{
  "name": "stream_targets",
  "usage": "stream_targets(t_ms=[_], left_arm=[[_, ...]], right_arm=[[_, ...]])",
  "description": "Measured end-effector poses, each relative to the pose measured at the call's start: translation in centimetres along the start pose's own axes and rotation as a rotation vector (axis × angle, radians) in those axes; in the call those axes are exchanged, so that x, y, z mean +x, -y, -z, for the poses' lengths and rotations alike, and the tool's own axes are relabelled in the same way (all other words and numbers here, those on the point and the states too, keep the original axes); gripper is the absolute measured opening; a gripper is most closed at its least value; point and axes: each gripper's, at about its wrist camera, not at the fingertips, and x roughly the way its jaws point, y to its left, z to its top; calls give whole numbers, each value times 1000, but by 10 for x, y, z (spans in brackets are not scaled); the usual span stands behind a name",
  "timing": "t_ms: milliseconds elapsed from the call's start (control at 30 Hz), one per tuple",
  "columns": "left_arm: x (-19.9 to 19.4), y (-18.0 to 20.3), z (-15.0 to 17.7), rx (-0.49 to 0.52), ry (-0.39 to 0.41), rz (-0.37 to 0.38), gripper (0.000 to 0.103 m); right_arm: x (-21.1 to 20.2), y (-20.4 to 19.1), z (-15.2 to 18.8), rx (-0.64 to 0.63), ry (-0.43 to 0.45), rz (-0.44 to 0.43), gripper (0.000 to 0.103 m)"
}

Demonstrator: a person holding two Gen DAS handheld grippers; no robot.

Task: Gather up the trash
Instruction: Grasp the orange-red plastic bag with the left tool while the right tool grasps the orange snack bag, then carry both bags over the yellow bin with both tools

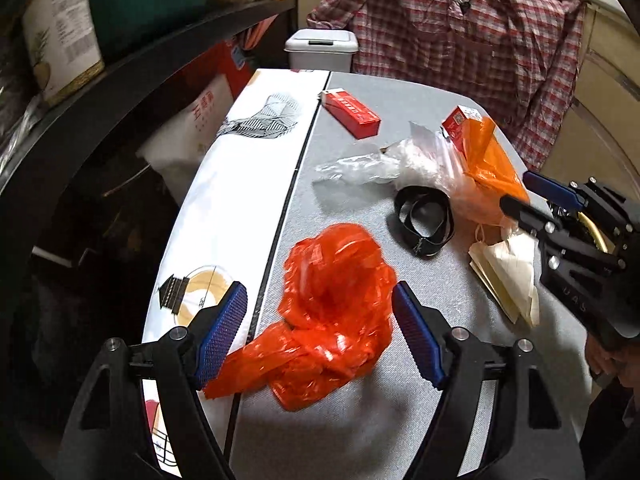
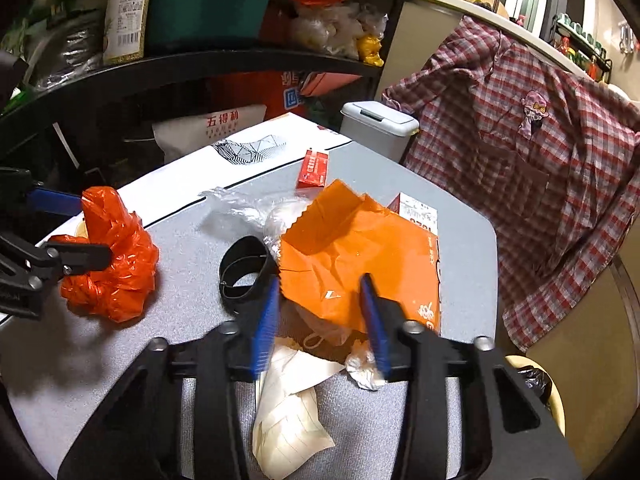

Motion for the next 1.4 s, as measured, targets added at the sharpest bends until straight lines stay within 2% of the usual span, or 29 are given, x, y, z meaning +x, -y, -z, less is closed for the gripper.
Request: stream_targets(t_ms=[33, 67, 100, 133, 267, 433, 600, 933, 1400], left_arm=[[1, 2, -1, 5, -6, -4, 65], [3, 3, -3, 6, -14, -1, 54], [5, 3, -3, 4, -27, 15, 48], [5, 2, -4, 0, -34, 24, 36], [-6, 1, -10, -7, -1, 44, 29], [-32, 3, -20, -13, 71, 68, 28], [-57, 7, -24, -30, 130, 86, 28], [-99, 20, -34, -47, 244, 128, 28], [-126, 35, -46, -103, 315, 199, 28]], right_arm=[[-1, 0, 0, -7, 0, 0, 22], [-2, 0, 1, -11, 3, -2, 15], [-3, 1, 1, -11, 7, -4, 14], [-7, 3, 1, -5, 18, -2, 14], [-24, 11, -4, 18, 59, -1, 9], [-62, 26, -15, 53, 130, 22, 2], [-94, 45, -19, 120, 180, 31, 2], [-144, 67, -23, 221, 275, -4, 2], [-207, 88, -34, 261, 367, 27, 1]])
